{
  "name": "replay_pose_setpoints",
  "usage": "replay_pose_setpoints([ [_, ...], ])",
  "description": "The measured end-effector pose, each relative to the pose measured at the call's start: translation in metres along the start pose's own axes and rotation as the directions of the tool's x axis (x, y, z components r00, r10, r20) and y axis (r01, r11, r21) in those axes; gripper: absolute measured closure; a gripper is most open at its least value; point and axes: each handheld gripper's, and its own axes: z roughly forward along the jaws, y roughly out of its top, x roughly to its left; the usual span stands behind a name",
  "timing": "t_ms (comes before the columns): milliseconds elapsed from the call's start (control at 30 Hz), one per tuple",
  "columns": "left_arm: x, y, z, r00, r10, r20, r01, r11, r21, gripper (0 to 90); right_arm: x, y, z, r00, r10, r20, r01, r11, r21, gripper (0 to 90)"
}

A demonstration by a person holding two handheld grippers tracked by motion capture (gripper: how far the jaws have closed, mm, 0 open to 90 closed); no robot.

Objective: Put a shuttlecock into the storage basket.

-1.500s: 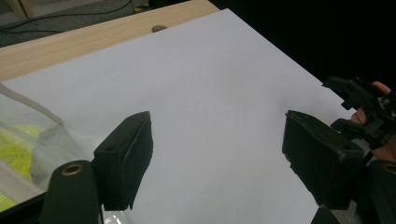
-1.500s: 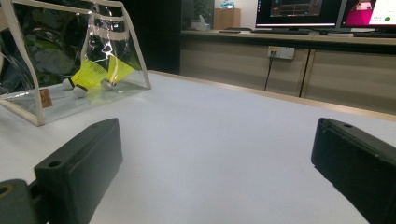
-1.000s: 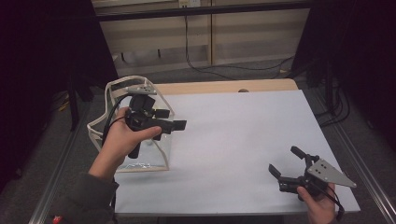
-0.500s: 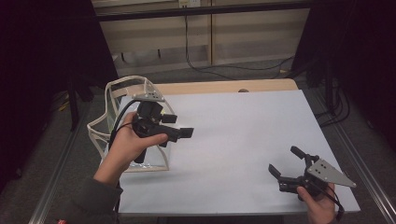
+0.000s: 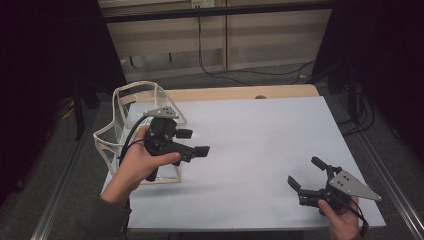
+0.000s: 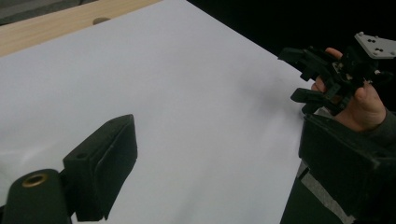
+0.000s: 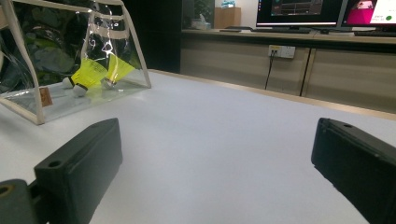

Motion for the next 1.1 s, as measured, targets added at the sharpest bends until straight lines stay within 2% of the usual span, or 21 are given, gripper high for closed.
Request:
replay_pose_setpoints([
  [300, -0.001, -0.015, 0.006, 0.9987, 0.024, 0.045, -0.025, 0.9996, 0.012, 9.6, 0.000, 0.001, -0.002, 1.0000, 0.003, 0.008, -0.002, 1.000, -0.005, 1.8],
  [467, -0.001, -0.022, 0.005, 0.9983, 0.021, 0.055, -0.021, 0.9998, 0.004, 9.2, 0.001, 0.001, 0.000, 1.0000, 0.000, 0.005, 0.000, 1.000, -0.008, 1.8],
  [700, -0.001, -0.033, 0.006, 0.9957, 0.042, 0.083, -0.041, 0.9991, -0.010, 8.0, 0.000, 0.001, 0.001, 1.0000, -0.005, 0.004, 0.005, 1.000, -0.005, 1.8],
  [1100, 0.001, -0.047, 0.007, 0.9947, 0.058, 0.085, -0.058, 0.9983, 0.001, 7.5, 0.001, 0.001, 0.001, 1.0000, -0.004, 0.004, 0.004, 1.000, -0.006, 1.8],
])
